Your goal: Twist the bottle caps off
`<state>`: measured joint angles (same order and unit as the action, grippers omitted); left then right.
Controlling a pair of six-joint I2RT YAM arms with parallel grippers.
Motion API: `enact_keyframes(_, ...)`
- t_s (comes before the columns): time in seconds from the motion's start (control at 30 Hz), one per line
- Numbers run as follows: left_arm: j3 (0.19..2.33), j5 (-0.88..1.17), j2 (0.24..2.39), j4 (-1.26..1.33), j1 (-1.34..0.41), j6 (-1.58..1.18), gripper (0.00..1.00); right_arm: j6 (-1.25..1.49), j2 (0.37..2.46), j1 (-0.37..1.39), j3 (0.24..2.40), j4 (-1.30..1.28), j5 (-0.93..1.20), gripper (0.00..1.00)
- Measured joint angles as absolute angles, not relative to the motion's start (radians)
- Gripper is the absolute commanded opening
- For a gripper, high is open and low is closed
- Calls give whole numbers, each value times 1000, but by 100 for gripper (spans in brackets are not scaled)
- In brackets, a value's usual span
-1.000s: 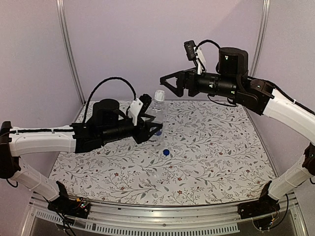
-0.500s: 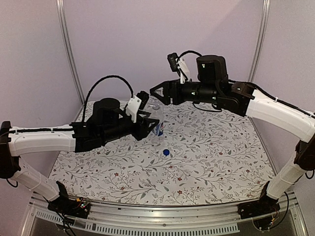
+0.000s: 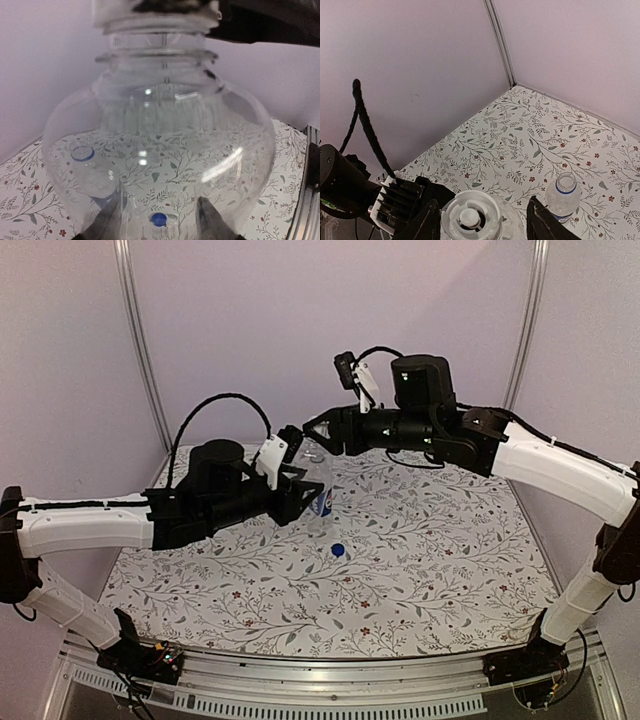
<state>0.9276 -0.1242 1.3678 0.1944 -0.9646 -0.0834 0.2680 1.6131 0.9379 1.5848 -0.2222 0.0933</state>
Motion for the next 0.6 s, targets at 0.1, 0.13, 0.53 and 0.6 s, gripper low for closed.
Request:
enact_keyframes(0.1,928,-124,1368,194,-965,-83,47,269,1619,938,1585,-222,99,50)
enact_keyframes(0.13,928,-124,1368,194,-965,-83,47,270,1621,938,1585,-222,102,48)
enact_keyframes(0.53,928,-94,1368,194,-966,-83,47,222,1618,938,1582,-212,143,7)
enact_keyframes(0.6,925,-45,1365,204,-965,-82,47,192,1601,935,1565,-208,163,5)
